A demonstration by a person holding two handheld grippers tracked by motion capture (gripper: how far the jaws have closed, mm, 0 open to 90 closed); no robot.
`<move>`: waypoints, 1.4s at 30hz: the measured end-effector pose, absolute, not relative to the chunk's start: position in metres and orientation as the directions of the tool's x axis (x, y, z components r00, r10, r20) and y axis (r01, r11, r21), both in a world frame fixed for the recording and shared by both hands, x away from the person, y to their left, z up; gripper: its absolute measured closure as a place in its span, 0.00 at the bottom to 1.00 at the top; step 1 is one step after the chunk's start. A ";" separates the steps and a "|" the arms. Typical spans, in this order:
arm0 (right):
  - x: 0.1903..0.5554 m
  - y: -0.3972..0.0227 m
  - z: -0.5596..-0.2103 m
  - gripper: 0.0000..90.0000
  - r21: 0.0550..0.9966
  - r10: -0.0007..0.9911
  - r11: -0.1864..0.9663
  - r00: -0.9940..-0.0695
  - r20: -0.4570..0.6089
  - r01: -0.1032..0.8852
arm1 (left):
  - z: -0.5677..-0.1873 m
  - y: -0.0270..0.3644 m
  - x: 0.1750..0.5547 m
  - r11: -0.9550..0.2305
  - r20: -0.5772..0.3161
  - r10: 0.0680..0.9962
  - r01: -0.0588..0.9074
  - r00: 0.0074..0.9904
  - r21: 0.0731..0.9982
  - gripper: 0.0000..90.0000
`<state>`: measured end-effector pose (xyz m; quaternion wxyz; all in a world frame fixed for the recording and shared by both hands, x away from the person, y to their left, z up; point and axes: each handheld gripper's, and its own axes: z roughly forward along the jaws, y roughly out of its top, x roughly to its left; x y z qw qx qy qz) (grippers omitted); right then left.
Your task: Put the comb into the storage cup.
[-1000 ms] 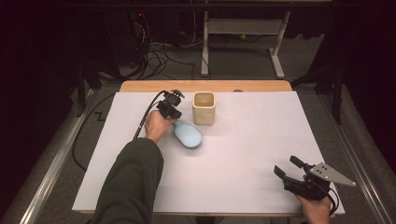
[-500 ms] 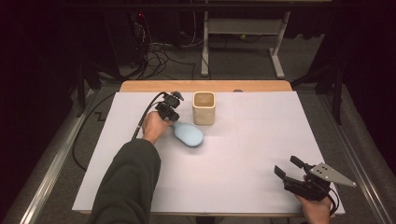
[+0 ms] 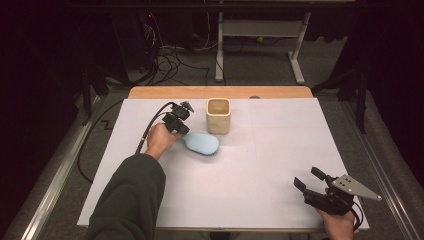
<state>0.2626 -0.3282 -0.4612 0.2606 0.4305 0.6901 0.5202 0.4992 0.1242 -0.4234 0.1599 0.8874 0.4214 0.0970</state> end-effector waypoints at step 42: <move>0.262 -0.328 -0.460 0.28 0.947 0.868 0.086 -0.489 0.082 0.311 | -0.431 0.162 0.445 -0.545 -0.108 0.782 0.758 0.613 0.358 0.92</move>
